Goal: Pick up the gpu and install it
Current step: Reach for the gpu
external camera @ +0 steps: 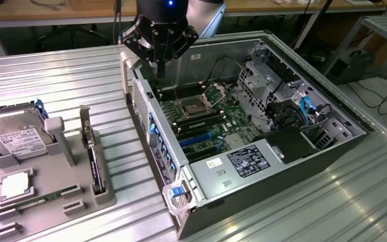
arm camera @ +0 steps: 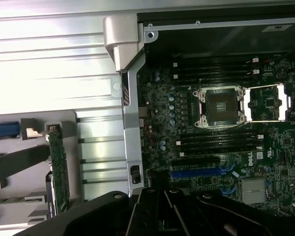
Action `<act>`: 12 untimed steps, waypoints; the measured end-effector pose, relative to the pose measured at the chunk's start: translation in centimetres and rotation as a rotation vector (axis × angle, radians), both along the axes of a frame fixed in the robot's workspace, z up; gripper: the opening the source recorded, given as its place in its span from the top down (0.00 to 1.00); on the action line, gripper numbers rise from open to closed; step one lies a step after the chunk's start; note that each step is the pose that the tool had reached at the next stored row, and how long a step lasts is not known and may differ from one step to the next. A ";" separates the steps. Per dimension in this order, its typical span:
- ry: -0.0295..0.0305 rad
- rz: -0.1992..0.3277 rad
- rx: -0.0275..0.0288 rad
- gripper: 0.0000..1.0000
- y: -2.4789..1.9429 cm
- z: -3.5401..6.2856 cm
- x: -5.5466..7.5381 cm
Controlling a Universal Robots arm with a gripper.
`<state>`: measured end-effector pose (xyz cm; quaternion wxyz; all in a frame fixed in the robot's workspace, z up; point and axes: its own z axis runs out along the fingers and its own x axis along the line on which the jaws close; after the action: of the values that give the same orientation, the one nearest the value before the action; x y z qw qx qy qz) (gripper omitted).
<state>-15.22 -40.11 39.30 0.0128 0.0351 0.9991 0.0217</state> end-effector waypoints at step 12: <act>0.0002 0.000 0.0000 0.89 -0.08 -0.01 -0.4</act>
<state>-15.62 -40.19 39.30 0.0127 0.0350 0.9991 0.0217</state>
